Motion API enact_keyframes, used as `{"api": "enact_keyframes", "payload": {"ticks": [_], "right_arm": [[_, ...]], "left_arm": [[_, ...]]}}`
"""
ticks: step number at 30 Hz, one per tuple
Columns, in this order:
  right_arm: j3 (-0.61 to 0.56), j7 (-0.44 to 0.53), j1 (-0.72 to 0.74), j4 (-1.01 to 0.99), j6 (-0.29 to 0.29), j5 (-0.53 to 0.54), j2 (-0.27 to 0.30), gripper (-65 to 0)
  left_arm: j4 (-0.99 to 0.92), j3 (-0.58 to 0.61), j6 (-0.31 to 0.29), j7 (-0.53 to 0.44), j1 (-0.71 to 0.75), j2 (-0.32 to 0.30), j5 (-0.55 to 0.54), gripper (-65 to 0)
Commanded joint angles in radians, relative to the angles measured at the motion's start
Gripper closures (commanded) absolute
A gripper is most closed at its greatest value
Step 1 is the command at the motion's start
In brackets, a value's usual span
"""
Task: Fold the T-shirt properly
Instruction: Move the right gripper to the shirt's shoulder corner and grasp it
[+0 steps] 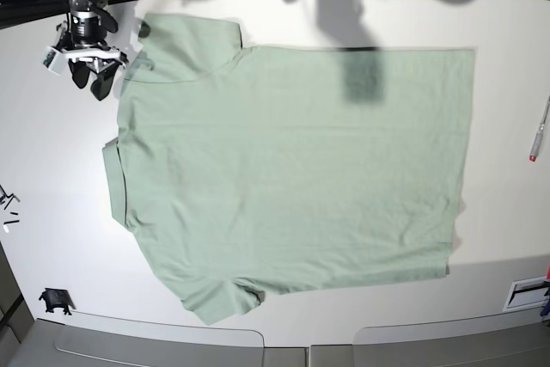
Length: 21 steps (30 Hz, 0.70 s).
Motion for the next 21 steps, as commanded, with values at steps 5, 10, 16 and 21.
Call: {"api": "enact_keyframes", "payload": {"ticks": [5, 10, 16, 21], "right_arm": [[0.006, 0.002, 0.099, -0.14, 0.086, 0.051, 0.007, -30.2], [0.006, -0.088, 0.179, -0.249, 0.19, 0.106, 0.007, -30.2], [0.006, -0.112, 0.216, -0.292, 0.195, 0.105, 0.006, -30.1], [0.004, -0.145, 0.215, -0.293, 0.195, 0.105, 0.003, -30.1]], "left_arm": [[0.011, -0.008, -0.005, -0.023, 0.018, -0.006, -0.008, -15.4], [0.011, -0.008, -0.005, -0.024, 0.018, -0.003, -0.008, -15.4], [0.013, -0.008, -0.005, -0.024, 0.018, -0.003, -0.008, -15.4], [0.013, -0.008, -0.005, -0.024, 0.018, 0.0, -0.008, -15.4]]}}
